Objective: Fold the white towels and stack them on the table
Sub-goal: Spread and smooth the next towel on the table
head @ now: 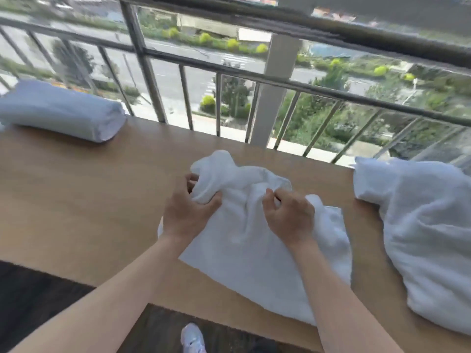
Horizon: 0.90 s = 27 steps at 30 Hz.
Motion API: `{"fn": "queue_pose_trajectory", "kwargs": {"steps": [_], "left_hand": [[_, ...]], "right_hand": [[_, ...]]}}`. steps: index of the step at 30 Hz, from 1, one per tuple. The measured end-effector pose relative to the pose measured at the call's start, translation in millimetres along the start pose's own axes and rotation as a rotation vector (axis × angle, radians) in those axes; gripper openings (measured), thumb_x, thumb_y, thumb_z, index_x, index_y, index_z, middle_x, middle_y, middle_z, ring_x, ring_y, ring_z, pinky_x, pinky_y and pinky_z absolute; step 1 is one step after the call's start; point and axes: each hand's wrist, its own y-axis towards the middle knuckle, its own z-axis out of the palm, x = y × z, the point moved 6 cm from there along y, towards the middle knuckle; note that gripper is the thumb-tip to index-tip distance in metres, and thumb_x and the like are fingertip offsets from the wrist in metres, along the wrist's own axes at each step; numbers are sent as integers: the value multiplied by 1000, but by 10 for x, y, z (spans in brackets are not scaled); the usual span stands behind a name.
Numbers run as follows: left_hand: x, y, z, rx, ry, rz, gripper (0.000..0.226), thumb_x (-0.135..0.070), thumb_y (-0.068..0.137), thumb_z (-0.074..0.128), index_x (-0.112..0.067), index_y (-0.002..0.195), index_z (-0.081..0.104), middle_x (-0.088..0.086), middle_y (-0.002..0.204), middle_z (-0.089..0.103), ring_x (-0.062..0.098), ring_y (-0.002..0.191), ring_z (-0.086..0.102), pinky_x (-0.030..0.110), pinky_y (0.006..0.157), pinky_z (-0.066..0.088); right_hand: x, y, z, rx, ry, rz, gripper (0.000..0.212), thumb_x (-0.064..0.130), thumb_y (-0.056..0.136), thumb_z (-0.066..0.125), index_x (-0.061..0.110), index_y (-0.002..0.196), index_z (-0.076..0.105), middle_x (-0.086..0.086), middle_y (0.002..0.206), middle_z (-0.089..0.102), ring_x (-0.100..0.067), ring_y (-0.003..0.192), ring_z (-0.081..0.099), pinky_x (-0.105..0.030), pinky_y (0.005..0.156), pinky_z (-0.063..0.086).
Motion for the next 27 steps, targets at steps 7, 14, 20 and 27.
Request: {"fn": "queue_pose_trajectory", "kwargs": {"steps": [7, 14, 20, 27], "left_hand": [[807, 279, -855, -181, 79, -9, 54, -65, 63, 76, -45, 105, 49, -24, 86, 62, 1, 79, 61, 26, 64, 49], [1514, 857, -1009, 29, 188, -91, 67, -65, 65, 81, -32, 118, 56, -15, 106, 47, 12, 103, 53, 48, 95, 48], [2055, 1605, -1132, 162, -97, -455, 88, -79, 53, 80, -40, 126, 49, -13, 126, 55, 7, 113, 59, 36, 90, 54], [1958, 2189, -681, 454, -477, -509, 73, -77, 63, 78, -33, 120, 66, -6, 115, 75, 17, 108, 71, 27, 77, 58]], "right_hand": [[912, -11, 942, 88, 37, -113, 46, 40, 91, 45, 10, 56, 43, -7, 48, 46, -30, 47, 42, -29, 48, 29], [1183, 182, 1864, 275, -74, -4, 13, 22, 87, 65, 11, 92, 62, -9, 93, 64, -36, 95, 58, -43, 85, 37], [1845, 165, 2529, 311, 236, 170, 40, 32, 92, 50, 9, 124, 58, -8, 115, 61, -31, 111, 52, -38, 98, 33], [2063, 69, 2941, 347, 214, 242, 67, 45, 98, 24, 9, 155, 33, -2, 161, 32, -17, 153, 15, -32, 124, -2]]}}
